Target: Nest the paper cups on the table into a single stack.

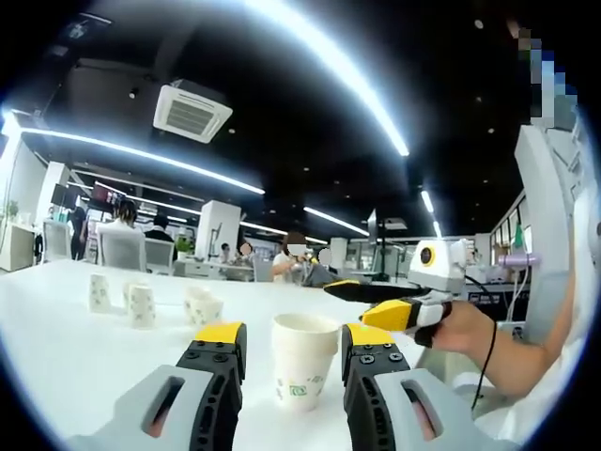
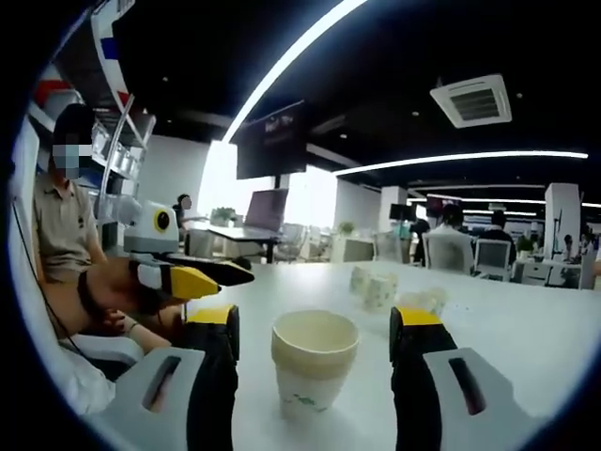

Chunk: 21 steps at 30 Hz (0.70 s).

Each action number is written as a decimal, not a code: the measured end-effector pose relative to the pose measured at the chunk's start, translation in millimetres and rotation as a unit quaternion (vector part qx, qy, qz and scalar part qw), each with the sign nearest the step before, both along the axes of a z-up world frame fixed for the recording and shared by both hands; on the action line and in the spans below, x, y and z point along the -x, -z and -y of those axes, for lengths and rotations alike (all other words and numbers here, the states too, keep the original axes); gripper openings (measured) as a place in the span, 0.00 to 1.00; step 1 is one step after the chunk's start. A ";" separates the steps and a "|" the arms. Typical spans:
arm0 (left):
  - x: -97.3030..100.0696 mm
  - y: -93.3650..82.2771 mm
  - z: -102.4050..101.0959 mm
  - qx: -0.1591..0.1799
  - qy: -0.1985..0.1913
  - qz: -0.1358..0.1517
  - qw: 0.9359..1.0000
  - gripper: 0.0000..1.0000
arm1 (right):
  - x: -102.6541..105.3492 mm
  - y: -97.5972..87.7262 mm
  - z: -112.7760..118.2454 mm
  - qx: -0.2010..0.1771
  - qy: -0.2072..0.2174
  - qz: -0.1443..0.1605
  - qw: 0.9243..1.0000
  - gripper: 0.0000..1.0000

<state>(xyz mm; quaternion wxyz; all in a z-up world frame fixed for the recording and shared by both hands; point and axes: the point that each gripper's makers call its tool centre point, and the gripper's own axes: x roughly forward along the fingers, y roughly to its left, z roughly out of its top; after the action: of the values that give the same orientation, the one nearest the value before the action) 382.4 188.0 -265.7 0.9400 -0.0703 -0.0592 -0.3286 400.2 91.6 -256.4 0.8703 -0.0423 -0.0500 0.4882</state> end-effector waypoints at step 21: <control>-53.2 -14.5 -44.6 0.000 -0.054 0.011 0.998 0.47 | 28.7 9.2 22.4 -0.047 -0.001 -0.007 0.999 0.60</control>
<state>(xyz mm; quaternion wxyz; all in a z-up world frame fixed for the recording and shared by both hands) 435.6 232.6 -251.2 0.9556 -0.0632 -0.0728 -0.2783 371.5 69.2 -265.7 0.8711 0.0025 -0.0669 0.4866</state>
